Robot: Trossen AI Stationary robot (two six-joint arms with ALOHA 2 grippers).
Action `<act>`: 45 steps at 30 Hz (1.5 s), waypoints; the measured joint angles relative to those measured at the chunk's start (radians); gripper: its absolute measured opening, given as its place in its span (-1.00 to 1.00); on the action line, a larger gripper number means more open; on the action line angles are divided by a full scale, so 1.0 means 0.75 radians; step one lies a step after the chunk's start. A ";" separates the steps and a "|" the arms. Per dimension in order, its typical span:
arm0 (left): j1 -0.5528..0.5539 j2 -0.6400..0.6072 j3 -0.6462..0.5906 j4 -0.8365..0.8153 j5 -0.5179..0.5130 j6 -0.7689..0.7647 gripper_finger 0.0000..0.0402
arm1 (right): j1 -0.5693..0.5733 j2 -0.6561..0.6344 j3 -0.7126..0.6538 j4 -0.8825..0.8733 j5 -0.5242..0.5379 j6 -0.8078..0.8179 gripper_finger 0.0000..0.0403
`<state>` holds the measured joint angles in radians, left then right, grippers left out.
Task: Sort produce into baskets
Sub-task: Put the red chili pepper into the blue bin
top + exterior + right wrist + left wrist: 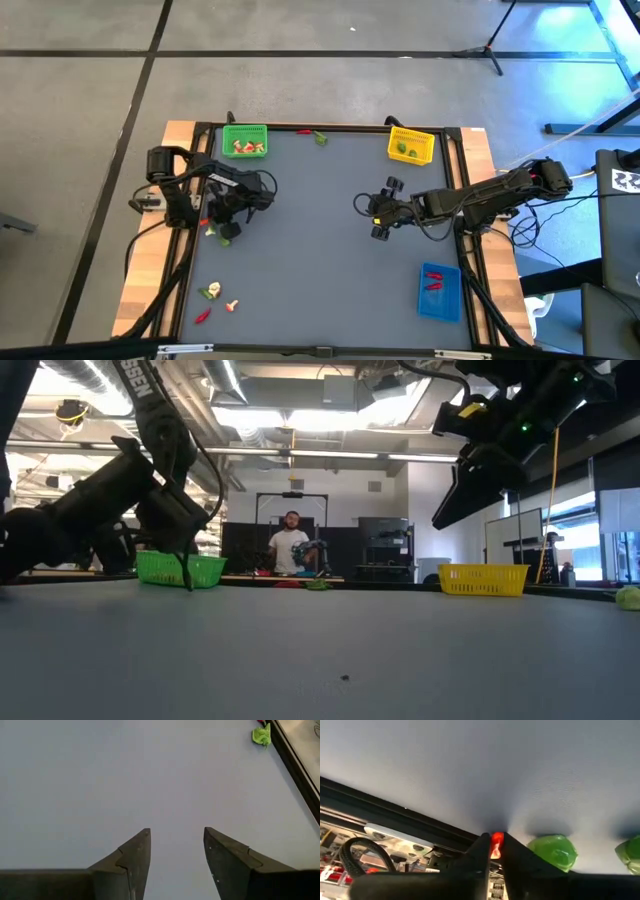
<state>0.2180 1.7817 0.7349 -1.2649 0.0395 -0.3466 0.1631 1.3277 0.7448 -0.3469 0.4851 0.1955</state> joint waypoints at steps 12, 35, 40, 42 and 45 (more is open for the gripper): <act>-0.043 -0.155 0.200 -0.001 -0.066 0.057 -0.89 | 0.000 0.000 0.000 0.009 0.000 0.007 -0.09; -0.067 -0.561 0.368 0.848 -0.083 0.240 -0.86 | 0.000 0.000 0.000 0.513 -0.035 -0.004 0.22; -0.091 -0.561 0.368 1.090 -0.083 0.339 -0.85 | 0.000 0.011 0.000 0.667 -0.034 -0.016 0.19; -0.101 -0.561 0.368 1.208 -0.083 0.361 -0.85 | 0.000 0.035 0.000 0.727 -0.034 -0.021 0.15; -0.117 -0.552 0.368 1.379 -0.083 0.393 -0.85 | 0.000 0.092 0.000 0.833 -0.035 -0.028 0.08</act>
<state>0.1303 1.3678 1.0111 -0.2310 -0.0231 -0.0522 0.1631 1.3966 0.7448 0.2775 0.4591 0.1746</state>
